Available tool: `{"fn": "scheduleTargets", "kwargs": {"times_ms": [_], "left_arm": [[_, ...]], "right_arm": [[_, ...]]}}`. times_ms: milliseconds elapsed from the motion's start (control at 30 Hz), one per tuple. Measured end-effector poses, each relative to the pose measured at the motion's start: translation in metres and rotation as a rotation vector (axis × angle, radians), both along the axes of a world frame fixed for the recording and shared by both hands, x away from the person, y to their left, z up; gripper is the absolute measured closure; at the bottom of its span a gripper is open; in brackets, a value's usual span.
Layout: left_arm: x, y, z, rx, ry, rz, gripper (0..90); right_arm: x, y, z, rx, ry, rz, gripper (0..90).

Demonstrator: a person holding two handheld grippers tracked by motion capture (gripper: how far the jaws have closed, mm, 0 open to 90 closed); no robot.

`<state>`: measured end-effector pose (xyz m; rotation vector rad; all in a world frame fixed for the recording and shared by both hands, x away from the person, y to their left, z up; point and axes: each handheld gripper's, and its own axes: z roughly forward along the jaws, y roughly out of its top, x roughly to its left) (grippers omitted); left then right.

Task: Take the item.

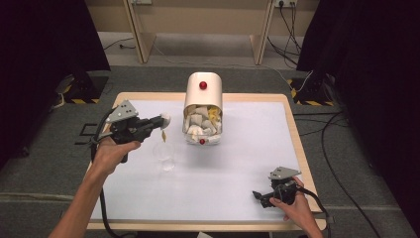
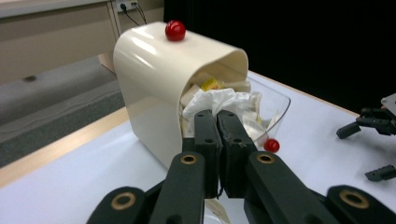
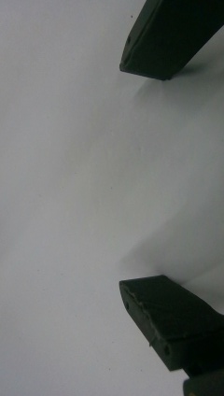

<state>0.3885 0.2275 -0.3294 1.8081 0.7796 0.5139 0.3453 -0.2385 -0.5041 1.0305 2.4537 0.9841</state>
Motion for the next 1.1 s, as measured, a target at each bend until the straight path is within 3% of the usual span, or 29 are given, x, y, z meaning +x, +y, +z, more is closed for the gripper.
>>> {"fn": "scheduleTargets", "kwargs": {"times_ms": [367,867,1100], "left_arm": [[-0.008,0.013,-0.039,-0.031,0.046,0.028,86.8],[-0.005,0.009,-0.080,0.000,0.107,0.042,86.6],[-0.002,0.009,-0.091,0.013,0.130,0.051,86.3]], "right_arm": [[0.000,0.000,0.000,-0.001,-0.002,0.000,0.4],[0.000,0.000,0.000,-0.001,-0.002,0.001,0.4],[0.000,0.000,0.000,-0.001,-0.002,0.001,0.4]]}}
